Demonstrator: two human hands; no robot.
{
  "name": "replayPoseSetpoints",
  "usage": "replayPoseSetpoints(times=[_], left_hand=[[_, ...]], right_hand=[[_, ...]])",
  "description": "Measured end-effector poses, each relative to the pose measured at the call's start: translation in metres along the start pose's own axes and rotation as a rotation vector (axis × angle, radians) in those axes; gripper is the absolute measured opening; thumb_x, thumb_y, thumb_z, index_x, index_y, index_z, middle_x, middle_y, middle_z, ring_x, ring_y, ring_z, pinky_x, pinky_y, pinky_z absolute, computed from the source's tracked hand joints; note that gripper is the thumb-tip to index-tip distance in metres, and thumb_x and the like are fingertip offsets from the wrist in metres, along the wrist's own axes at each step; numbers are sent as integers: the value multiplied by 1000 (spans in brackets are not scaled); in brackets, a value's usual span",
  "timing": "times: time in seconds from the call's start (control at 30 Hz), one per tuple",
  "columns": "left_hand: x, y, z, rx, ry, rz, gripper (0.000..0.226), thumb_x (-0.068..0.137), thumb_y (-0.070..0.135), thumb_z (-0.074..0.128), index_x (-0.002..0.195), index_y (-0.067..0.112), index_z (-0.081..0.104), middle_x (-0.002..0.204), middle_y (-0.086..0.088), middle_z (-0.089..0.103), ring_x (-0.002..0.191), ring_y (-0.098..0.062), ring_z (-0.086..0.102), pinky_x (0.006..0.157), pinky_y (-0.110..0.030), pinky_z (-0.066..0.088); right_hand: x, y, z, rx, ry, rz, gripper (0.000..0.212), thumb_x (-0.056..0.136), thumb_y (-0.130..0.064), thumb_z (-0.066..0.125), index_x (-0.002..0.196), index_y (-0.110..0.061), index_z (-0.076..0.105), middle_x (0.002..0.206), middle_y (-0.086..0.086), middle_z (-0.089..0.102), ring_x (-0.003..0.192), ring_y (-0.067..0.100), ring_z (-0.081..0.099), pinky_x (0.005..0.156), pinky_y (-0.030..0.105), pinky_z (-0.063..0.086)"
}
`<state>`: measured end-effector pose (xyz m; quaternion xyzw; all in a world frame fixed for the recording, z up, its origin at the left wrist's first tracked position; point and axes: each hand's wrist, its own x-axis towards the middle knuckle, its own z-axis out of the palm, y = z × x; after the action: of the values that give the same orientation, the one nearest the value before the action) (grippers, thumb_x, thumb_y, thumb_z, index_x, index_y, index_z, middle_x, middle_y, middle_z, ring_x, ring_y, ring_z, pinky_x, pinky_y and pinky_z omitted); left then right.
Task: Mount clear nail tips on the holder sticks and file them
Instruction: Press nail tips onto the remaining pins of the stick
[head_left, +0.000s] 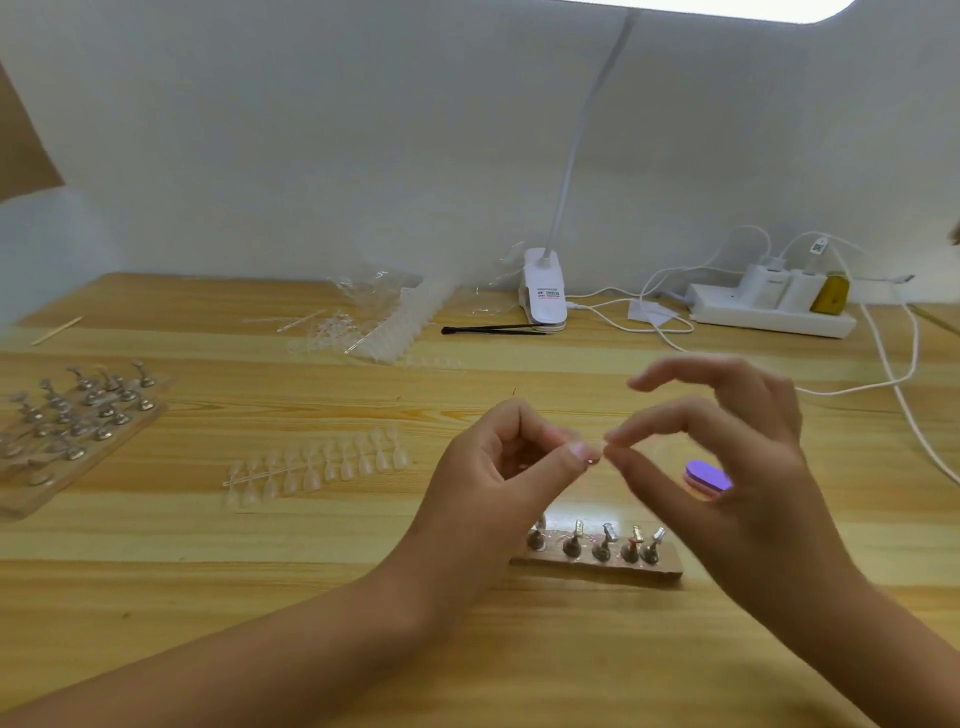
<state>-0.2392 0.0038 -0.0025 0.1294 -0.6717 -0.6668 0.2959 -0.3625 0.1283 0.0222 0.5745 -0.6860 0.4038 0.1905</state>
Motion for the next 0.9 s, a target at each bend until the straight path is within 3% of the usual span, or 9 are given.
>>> replayPoseSetpoints(times=[0.07, 0.13, 0.2, 0.3, 0.4, 0.57, 0.67, 0.77, 0.9], left_hand=[[2, 6, -4, 228, -21, 258, 14, 86, 19, 71, 79, 14, 60, 96, 5, 68, 92, -11, 66, 81, -25, 54], [4, 11, -7, 507, -56, 551, 11, 86, 11, 70, 80, 7, 61, 103, 0, 64, 100, -12, 62, 86, -31, 52], [2, 12, -7, 574, -112, 650, 11, 86, 6, 68, 80, 1, 61, 111, -5, 65, 103, -15, 62, 87, -35, 52], [-5, 19, -1, 295, -202, 378, 10, 90, 8, 64, 84, 5, 56, 127, 0, 65, 113, -12, 64, 96, -29, 51], [-8, 25, 2, 31, -284, 121, 14, 92, 5, 60, 83, 13, 54, 137, 0, 61, 121, -10, 61, 103, -26, 47], [-13, 30, 7, 3, -381, 62, 22, 91, 2, 60, 81, 20, 57, 139, -5, 59, 126, -7, 57, 105, -23, 45], [-12, 29, 6, 0, -366, 54, 22, 90, 3, 60, 79, 21, 58, 136, -4, 62, 124, -7, 58, 102, -22, 47], [-7, 29, 3, 12, -324, 52, 21, 89, 3, 60, 77, 20, 58, 130, -4, 66, 121, -8, 61, 102, -26, 49], [-2, 26, -1, 18, -295, 24, 15, 87, 7, 59, 76, 17, 57, 125, -7, 69, 116, -11, 65, 103, -36, 50]], right_hand=[[3, 1, -7, 284, -68, 264, 19, 72, -55, 65, 78, -38, 69, 118, -24, 59, 124, 4, 46, 98, 32, 33], [7, 7, -14, 556, -107, 434, 34, 61, -64, 72, 80, -35, 71, 122, -23, 61, 117, -4, 53, 93, 35, 39], [8, 17, -20, 743, -92, 505, 51, 51, -70, 79, 81, -29, 73, 122, -17, 65, 113, -4, 59, 87, 40, 41], [9, 29, -25, 750, -34, 456, 54, 55, -67, 81, 86, -23, 73, 111, -5, 71, 113, 7, 63, 94, 38, 49], [7, 33, -24, 656, -45, 375, 52, 62, -70, 77, 89, -26, 73, 99, -5, 72, 100, 8, 68, 86, 18, 53], [5, 32, -19, 290, -57, 160, 32, 82, -69, 55, 97, -45, 69, 105, -15, 64, 106, 10, 61, 86, 19, 47], [5, 29, -20, 256, -72, 136, 28, 81, -65, 55, 101, -51, 69, 104, -16, 63, 105, 5, 59, 86, 12, 43], [3, 27, -21, 286, -102, 171, 30, 77, -56, 59, 105, -50, 70, 104, -15, 63, 105, 6, 59, 85, 26, 50], [3, 25, -19, 219, -106, 130, 32, 77, -53, 60, 109, -50, 66, 103, -19, 63, 104, -1, 57, 84, 4, 38]])
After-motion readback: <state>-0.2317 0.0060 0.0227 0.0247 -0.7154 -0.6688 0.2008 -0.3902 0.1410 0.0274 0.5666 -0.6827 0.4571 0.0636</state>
